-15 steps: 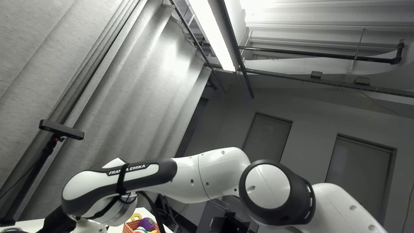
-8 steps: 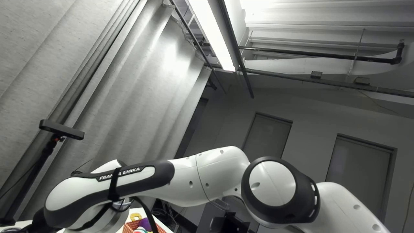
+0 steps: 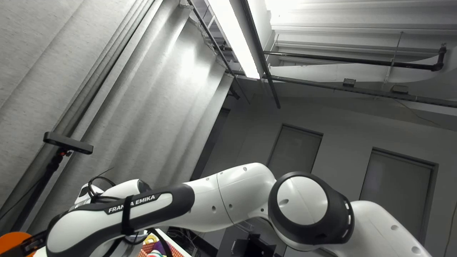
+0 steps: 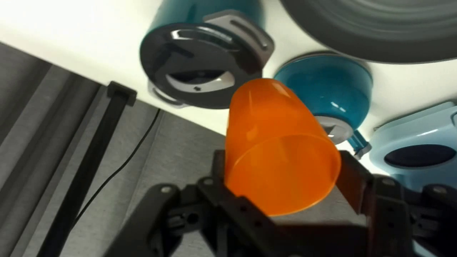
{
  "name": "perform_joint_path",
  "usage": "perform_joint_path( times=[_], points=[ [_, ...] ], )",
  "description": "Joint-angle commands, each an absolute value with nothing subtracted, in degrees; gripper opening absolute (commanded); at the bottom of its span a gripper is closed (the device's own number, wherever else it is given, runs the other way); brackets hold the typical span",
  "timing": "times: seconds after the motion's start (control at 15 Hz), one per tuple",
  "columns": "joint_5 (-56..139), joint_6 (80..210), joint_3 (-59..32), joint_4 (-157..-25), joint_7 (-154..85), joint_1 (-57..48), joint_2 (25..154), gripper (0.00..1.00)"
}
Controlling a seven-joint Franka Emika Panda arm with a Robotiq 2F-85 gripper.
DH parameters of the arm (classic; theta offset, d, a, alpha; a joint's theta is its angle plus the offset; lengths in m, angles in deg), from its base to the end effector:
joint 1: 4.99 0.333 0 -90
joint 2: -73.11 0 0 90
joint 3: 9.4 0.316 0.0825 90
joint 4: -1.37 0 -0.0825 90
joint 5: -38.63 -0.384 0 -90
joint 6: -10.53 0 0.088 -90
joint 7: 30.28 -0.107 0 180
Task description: Take the orange cup and pour some of its contents into the pot and some onto the plate.
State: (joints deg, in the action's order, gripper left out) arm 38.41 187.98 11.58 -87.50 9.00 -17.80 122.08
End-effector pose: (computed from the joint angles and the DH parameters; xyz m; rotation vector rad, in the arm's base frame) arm 0.7501 0.0399 0.2512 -2.7710 -0.8579 -1.1693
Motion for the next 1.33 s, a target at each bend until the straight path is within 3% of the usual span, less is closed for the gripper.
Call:
perform_joint_path(
  times=[0.0,1.27],
  points=[
    [42.7,196.1,10.0,-89.2,13.6,-19.4,122.1,0.51],
    [44.7,215.0,5.5,-96.8,23.4,-16.7,119.7,0.51]
  ],
)
